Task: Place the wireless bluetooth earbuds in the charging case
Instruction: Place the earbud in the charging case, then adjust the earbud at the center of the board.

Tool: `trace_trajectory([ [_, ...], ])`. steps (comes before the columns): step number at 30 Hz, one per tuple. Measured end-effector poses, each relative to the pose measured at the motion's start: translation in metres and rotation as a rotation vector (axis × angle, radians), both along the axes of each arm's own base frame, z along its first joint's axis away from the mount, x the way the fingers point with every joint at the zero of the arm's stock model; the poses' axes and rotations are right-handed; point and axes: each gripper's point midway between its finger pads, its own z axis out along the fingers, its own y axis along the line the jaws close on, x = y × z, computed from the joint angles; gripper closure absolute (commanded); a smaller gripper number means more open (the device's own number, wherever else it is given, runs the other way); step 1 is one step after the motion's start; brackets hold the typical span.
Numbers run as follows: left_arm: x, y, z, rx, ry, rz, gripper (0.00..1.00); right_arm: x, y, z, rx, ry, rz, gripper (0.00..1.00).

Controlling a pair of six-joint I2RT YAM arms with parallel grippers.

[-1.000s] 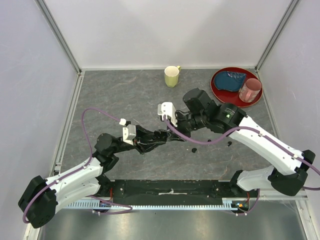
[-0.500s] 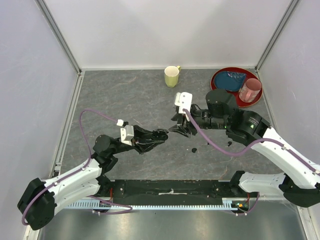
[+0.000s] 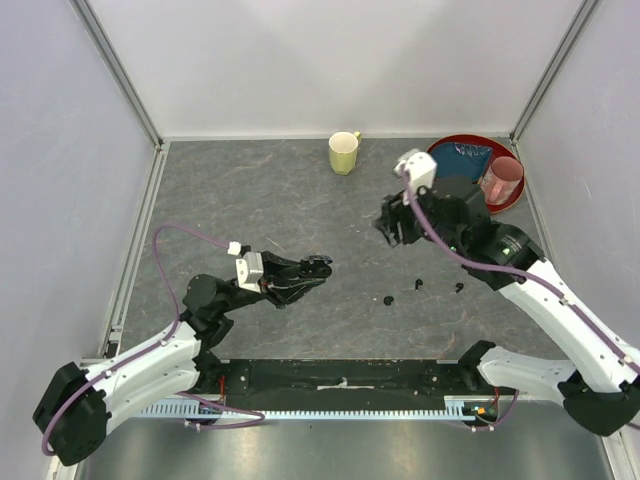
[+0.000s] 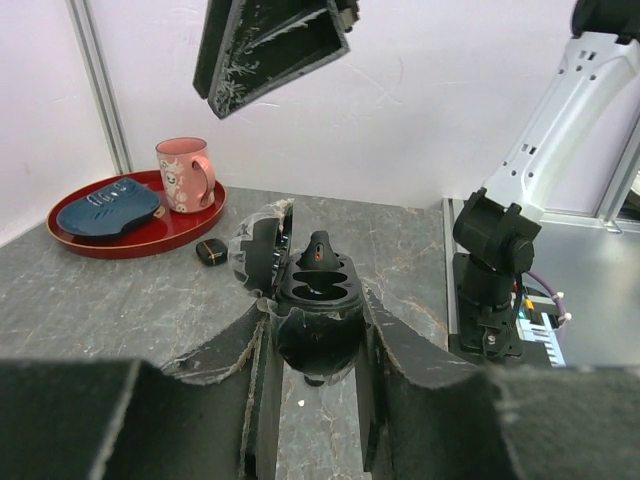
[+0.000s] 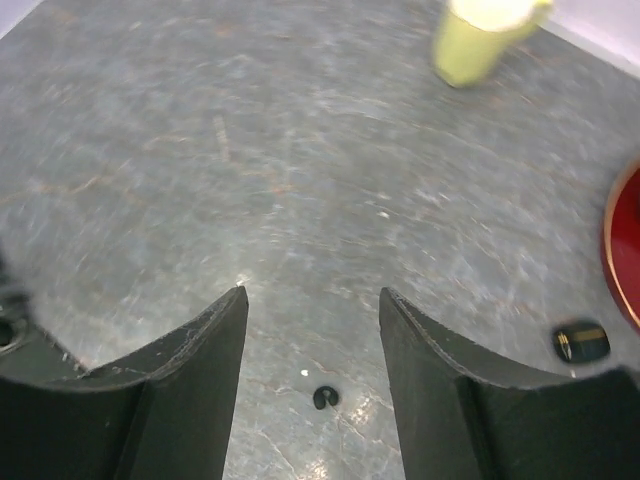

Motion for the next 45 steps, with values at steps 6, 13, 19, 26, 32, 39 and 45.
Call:
trace_trajectory([
  [6, 0.001, 0.002, -0.001, -0.001, 0.001, 0.018, 0.98, 0.037, -0.064, -0.023, 0.090, 0.110, -0.301, 0.41],
  [13, 0.002, 0.004, -0.003, 0.005, 0.012, 0.029, 0.98, 0.047, -0.071, -0.124, 0.091, 0.470, -0.324, 0.47],
  [19, 0.002, 0.007, -0.002, -0.002, 0.011, 0.042, 0.98, 0.003, -0.071, -0.209, 0.065, 0.779, -0.326, 0.46],
  [26, 0.003, 0.006, -0.008, 0.012, 0.027, 0.043, 0.98, -0.019, -0.066, -0.244, 0.095, 0.901, -0.333, 0.47],
  [32, 0.007, 0.003, -0.017, 0.034, 0.051, 0.042, 0.98, -0.017, -0.064, -0.261, 0.090, 0.933, -0.333, 0.47],
  [39, 0.008, 0.001, -0.020, 0.041, 0.059, 0.042, 0.98, -0.021, -0.061, -0.281, 0.069, 0.972, -0.332, 0.48],
  [45, 0.008, 0.002, -0.019, 0.038, 0.056, 0.042, 0.98, -0.027, -0.056, -0.291, 0.030, 0.990, -0.316, 0.49],
])
